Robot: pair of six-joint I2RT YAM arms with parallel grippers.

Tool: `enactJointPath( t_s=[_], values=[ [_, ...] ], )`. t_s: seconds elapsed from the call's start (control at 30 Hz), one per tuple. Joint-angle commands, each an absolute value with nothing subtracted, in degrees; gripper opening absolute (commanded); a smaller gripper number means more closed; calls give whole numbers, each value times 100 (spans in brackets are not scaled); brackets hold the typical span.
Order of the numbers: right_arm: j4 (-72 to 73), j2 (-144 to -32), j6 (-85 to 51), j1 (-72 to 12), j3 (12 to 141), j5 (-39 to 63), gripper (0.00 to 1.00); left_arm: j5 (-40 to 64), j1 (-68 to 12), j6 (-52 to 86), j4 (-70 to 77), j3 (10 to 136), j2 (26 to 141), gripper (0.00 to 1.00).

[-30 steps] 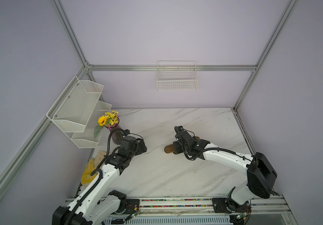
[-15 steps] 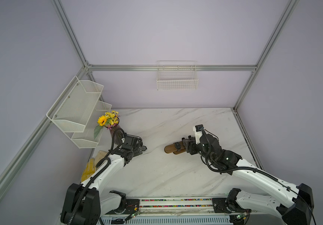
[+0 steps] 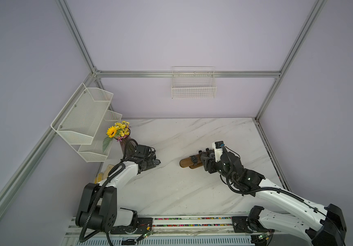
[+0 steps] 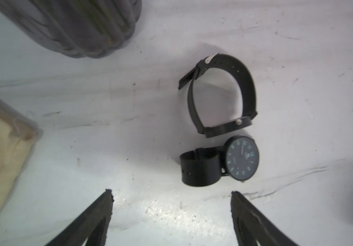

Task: Place watch on stand
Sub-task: Pick up the watch at the center of the board.

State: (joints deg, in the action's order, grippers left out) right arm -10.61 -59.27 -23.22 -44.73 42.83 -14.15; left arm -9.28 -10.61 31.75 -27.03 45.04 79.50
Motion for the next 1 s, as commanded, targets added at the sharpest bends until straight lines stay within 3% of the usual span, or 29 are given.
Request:
enactJointPath(
  t_s=[0.0,0.33,0.6,0.97],
  values=[
    [-796,-5936,-2400,-4465,4239,-1323,67,-543,-1041,2966,-2425,4968,8348,84],
    [-852,-6034,-2431,-4464,4272,-1270,67,9,-1146,2577,-2136,5278,8987,75],
    [-881,-6131,-2399,-4463,4312,-1284,67,174,-1611,2438,-2145,5169,8757,69],
    [-905,-6166,-2425,-4465,4351,-1262,67,-592,-1967,2138,-2417,5305,8960,58]
  ],
)
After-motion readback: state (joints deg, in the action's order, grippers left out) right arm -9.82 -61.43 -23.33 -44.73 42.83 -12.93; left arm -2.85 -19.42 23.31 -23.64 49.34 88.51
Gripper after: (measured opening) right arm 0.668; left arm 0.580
